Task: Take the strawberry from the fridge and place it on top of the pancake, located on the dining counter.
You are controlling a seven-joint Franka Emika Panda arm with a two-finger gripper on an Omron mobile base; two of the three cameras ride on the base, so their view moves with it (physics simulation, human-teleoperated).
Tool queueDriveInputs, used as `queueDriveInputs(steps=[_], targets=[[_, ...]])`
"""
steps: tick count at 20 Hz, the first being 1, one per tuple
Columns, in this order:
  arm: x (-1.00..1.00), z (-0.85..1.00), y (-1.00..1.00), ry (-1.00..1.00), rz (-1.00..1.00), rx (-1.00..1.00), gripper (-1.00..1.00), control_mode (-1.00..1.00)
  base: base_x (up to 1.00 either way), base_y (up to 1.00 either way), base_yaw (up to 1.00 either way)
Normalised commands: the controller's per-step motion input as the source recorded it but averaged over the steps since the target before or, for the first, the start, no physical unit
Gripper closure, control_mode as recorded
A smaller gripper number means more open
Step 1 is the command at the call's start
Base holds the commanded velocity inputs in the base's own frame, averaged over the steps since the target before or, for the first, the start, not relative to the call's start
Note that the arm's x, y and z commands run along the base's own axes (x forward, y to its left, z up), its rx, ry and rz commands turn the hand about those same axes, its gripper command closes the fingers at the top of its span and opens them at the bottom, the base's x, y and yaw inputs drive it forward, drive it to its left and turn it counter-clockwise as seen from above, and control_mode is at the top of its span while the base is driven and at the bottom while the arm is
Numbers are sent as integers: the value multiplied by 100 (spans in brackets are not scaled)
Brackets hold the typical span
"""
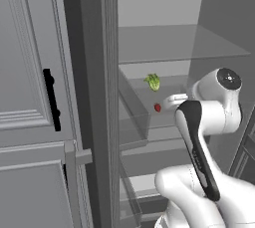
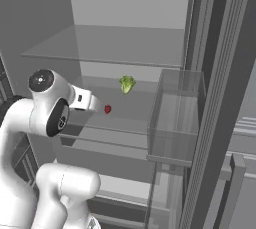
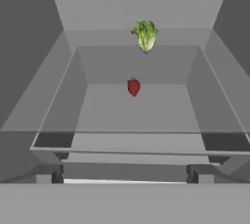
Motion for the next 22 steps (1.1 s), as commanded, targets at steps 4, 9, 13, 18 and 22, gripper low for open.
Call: queueDriveInputs(steps=[4,9,13,18,22], targets=[[74,-44,-7,8,0,0,-100,-100,0,0,0],[75,-44,0,6,0,0,-100,-100,0,0,0],[71,-35,0,12,0,0,-100,-100,0,0,0],[66,-33,-5,10,0,0,-100,-100,0,0,0],[53,-8,-17,8,0,1,-100,-100,0,0,0]])
